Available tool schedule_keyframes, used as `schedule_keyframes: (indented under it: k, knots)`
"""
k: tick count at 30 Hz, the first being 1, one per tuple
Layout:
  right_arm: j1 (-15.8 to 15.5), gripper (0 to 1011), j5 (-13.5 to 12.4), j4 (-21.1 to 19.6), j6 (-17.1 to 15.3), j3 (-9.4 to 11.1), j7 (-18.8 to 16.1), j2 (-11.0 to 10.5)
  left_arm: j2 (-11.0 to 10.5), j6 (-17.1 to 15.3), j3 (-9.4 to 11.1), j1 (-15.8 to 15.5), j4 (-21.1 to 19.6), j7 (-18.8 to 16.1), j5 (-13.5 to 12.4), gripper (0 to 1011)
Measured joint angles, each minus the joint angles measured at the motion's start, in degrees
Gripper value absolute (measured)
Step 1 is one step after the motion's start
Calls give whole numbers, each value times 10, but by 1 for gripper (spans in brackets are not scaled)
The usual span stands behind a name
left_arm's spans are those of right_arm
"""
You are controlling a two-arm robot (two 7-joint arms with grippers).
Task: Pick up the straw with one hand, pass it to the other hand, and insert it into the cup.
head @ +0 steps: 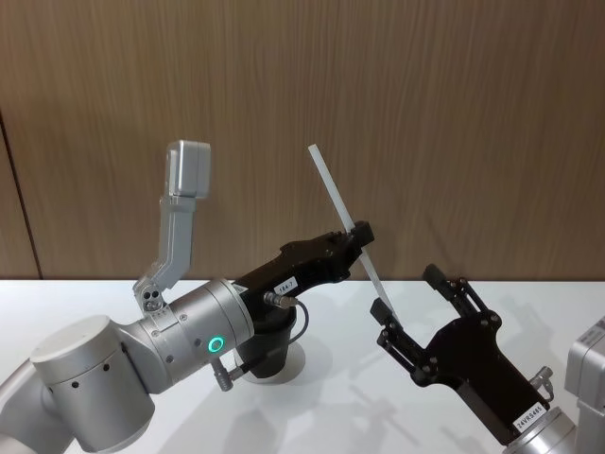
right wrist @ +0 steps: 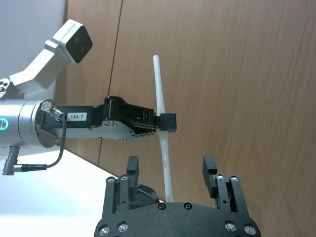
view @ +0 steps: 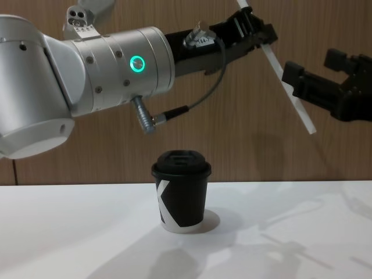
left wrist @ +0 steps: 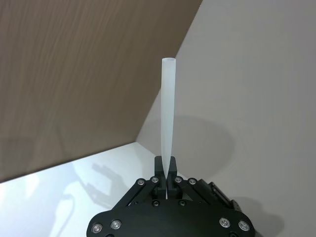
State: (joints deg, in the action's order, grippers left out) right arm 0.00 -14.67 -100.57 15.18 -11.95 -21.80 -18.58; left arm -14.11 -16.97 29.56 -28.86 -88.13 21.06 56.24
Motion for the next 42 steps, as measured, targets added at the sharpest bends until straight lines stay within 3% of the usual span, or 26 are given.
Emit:
schedule_keyframes:
  k: [9,24,35,42]
  knots:
    - [0,1001,0,0,0,0,0,0,-15,31,15,0,-21,-35,-59,13]
    - [0,1001,0,0,0,0,0,0,-46,67,44,3,-72,-123,-199,14]
    - [0,1001,0,0,0,0,0,0,-75,54,66,5,-119,-195,-311,14]
    - [0,1001,0,0,0,0,0,0,-89,37,72,9,-140,-225,-355,14]
